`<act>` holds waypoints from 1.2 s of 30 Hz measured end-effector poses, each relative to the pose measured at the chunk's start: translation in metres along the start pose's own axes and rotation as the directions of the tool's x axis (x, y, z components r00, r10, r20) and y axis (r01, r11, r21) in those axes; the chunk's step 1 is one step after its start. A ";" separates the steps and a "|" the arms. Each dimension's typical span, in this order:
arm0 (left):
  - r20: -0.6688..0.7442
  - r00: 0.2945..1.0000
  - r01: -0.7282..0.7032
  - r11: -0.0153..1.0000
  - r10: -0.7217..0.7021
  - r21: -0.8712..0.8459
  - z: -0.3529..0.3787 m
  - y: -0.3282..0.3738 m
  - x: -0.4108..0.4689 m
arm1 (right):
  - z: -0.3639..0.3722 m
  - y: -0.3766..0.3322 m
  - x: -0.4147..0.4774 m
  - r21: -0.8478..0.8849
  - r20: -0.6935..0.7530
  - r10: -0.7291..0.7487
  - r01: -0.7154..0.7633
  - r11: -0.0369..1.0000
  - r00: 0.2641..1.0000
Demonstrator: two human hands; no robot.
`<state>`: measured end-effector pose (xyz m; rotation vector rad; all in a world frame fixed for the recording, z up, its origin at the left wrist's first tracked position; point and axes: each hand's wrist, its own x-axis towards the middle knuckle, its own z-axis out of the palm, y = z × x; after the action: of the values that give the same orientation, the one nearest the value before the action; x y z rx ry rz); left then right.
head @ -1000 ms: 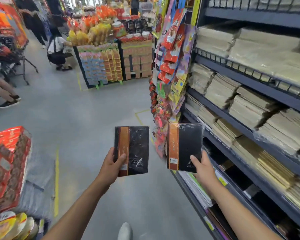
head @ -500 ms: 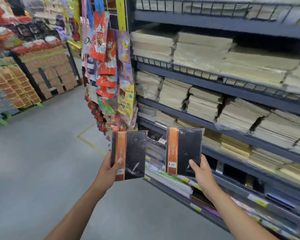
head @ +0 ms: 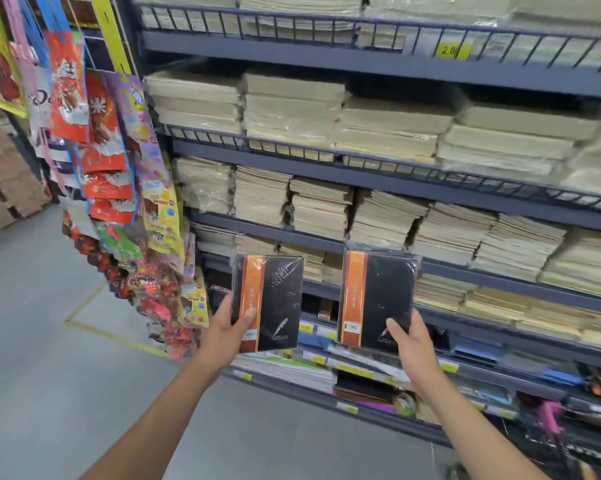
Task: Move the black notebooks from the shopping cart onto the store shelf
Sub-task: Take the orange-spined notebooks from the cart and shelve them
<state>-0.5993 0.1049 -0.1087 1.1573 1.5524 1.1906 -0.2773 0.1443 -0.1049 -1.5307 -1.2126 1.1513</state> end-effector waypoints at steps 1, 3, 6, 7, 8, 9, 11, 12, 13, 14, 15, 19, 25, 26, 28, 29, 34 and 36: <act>0.006 1.000 0.004 1.000 -0.004 -0.005 0.007 0.001 0.002 | -0.008 0.002 0.002 0.002 -0.010 -0.004 0.004 1.000 1.000; 0.022 1.000 -0.005 1.000 0.006 -0.028 0.022 0.003 0.008 | -0.021 0.006 0.009 -0.011 -0.024 -0.031 0.031 0.999 0.999; 0.017 1.000 -0.015 0.998 0.016 -0.058 0.041 0.002 0.020 | -0.033 0.014 0.022 -0.004 -0.025 -0.055 0.055 0.999 0.998; 0.015 1.000 -0.019 0.998 0.020 -0.062 0.046 0.000 0.024 | -0.035 0.017 0.026 0.002 -0.023 -0.054 0.055 0.999 0.998; 0.017 1.000 -0.025 0.998 0.026 -0.059 0.050 -0.003 0.029 | -0.035 0.021 0.029 0.007 -0.024 -0.056 0.057 0.998 0.998; 0.024 0.999 -0.031 0.998 0.033 -0.052 0.054 -0.006 0.034 | -0.034 0.027 0.034 0.009 -0.024 -0.060 0.061 0.998 0.998; 0.039 0.998 -0.056 0.998 0.057 -0.031 0.059 -0.018 0.049 | -0.028 0.040 0.044 0.015 -0.032 -0.072 0.072 0.997 0.997; 0.047 0.996 -0.072 0.997 0.073 -0.023 0.061 -0.025 0.058 | -0.025 0.048 0.050 0.022 -0.036 -0.083 0.084 0.996 0.996; 0.054 0.995 -0.087 0.996 0.088 -0.019 0.062 -0.033 0.067 | -0.020 0.057 0.056 0.033 -0.033 -0.093 0.094 0.995 0.995; 0.059 0.992 -0.107 0.994 0.108 -0.015 0.064 -0.044 0.077 | -0.015 0.067 0.063 0.043 -0.034 -0.107 0.109 0.993 0.994; 0.062 0.989 -0.131 0.991 0.131 -0.009 0.066 -0.056 0.087 | -0.008 0.077 0.070 0.053 -0.040 -0.121 0.123 0.991 0.992; 0.068 0.973 -0.220 0.976 0.220 -0.013 0.074 -0.117 0.127 | 0.018 0.134 0.099 0.090 -0.067 -0.161 0.167 0.982 0.985; 0.041 0.953 -0.296 0.951 0.300 -0.090 0.105 -0.230 0.175 | 0.051 0.250 0.151 0.141 -0.154 -0.270 0.291 0.946 0.951; 0.034 0.949 -0.308 0.947 0.312 -0.095 0.110 -0.249 0.181 | 0.056 0.269 0.158 0.156 -0.162 -0.280 0.305 0.940 0.946; 0.016 0.938 -0.342 0.934 0.345 -0.102 0.120 -0.282 0.188 | 0.064 0.305 0.171 0.172 -0.171 -0.297 0.326 0.930 0.939; -0.001 0.933 -0.359 0.928 0.361 -0.101 0.124 -0.298 0.188 | 0.067 0.320 0.175 0.178 -0.174 -0.304 0.334 0.926 0.936; -0.105 0.908 -0.417 0.903 0.407 -0.102 0.133 -0.356 0.182 | 0.080 0.372 0.187 0.152 -0.173 -0.356 0.382 0.912 0.918; -0.132 0.901 -0.428 0.897 0.413 -0.115 0.132 -0.367 0.180 | 0.086 0.383 0.189 0.150 -0.165 -0.355 0.380 0.913 0.920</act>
<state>-0.5750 0.2617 -0.5078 1.3985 1.2990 1.6426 -0.2627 0.2703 -0.5219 -1.1615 -1.2073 0.8657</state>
